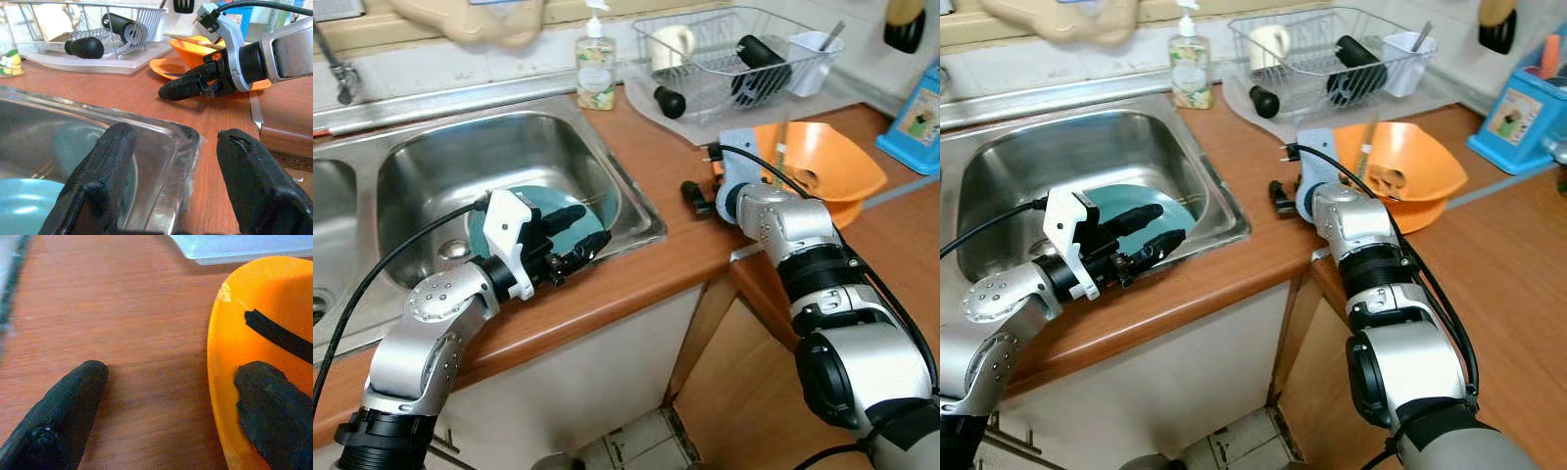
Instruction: Kitchen organization
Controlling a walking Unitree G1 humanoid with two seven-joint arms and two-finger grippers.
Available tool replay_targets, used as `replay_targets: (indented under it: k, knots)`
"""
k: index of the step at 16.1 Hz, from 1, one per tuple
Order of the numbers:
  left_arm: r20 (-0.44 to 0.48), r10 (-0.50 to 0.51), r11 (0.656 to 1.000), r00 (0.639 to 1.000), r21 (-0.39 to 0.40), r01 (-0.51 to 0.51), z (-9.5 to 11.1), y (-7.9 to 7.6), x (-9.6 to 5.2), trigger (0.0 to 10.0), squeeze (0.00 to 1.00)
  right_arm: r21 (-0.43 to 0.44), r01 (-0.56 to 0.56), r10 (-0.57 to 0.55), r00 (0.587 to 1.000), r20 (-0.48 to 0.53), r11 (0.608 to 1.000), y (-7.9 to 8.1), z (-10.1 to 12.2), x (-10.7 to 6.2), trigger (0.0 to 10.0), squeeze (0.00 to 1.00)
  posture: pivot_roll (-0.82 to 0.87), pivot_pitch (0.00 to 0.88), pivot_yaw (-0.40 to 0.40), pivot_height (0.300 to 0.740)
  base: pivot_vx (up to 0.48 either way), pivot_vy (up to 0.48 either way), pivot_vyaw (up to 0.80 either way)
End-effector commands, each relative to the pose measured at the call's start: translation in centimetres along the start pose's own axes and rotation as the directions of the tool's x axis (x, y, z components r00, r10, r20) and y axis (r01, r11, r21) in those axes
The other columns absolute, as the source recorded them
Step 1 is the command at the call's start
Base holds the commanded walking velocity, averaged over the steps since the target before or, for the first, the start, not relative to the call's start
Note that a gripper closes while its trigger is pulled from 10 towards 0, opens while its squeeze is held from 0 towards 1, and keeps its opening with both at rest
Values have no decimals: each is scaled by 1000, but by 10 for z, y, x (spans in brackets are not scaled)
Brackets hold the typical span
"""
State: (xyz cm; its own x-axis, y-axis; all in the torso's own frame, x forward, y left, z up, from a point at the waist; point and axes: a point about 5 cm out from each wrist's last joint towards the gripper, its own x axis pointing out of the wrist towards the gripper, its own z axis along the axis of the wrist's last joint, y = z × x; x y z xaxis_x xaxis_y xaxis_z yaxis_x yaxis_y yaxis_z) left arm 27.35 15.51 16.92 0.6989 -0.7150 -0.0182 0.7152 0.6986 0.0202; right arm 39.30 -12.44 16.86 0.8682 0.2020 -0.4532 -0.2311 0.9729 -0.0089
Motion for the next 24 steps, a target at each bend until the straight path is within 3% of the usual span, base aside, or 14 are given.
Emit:
replay_targets:
  k: [1, 6, 8, 12, 15, 16, 19, 21, 22, 23, 24]
  knots:
    - [6, 12, 1000, 1000, 13, -12, 5, 2, -3, 10000, 0, 4, -82, 82, 995, -51, 997, 14, -9, 3, 10000, 0, -72, 0, 29, 740, 0, 0, 0]
    - [-6, 33, 999, 999, 18, -33, 4, 6, -10, 10000, 0, -41, -275, 272, 960, -60, 961, 58, -11, -1, 10000, 0, -66, 0, 28, 740, 0, 0, 0]
    - [-8, 42, 999, 999, 21, -42, 5, 8, -12, 10000, 0, -76, -398, 394, 917, -61, 914, 88, -15, -7, 10000, 0, -63, 0, 27, 740, 0, 0, 0]
    - [-5, 57, 998, 998, 28, -56, 6, 9, -13, 10000, 0, -139, -522, 524, 851, -30, 841, 119, -14, -19, 10000, 0, -60, 0, 26, 740, 0, 0, 0]
    - [-1, 69, 997, 998, 33, -69, 7, 11, -13, 10000, 0, -206, -537, 557, 829, 52, 818, 120, -6, -26, 10000, 0, -58, 0, 26, 740, 0, 0, 0]
    - [1, 72, 997, 997, 33, -72, 7, 11, -12, 10000, 0, -224, -537, 571, 811, 127, 813, 119, 3, -32, 10000, 0, -58, 0, 26, 740, 0, 0, 0]
    - [6, 82, 996, 997, 33, -82, 7, 12, -10, 10000, 0, -182, -551, 580, 777, 243, 814, 114, 27, -44, 10000, 0, -65, 0, 32, 740, 0, 0, 0]
    - [13, 80, 996, 997, 30, -81, 8, 11, -9, 10000, 0, -158, -510, 531, 771, 351, 845, 103, 51, -52, 10000, 0, -65, 0, 32, 740, 0, 0, 0]
    - [16, 79, 996, 997, 29, -79, 9, 11, -9, 10000, 0, -125, -478, 484, 771, 415, 869, 94, 66, -57, 10000, 361, -67, 0, 33, 740, 0, 0, 0]
    - [17, 78, 997, 997, 29, -78, 9, 11, -9, 10000, 0, -95, -416, 411, 788, 458, 904, 81, 78, -59, 10000, 1000, -67, 0, 33, 740, 0, 0, 0]
    - [18, 76, 997, 997, 29, -77, 9, 10, -9, 10000, 0, -93, -363, 364, 812, 457, 927, 73, 82, -59, 10000, 1000, -67, 0, 33, 740, 0, 0, 0]
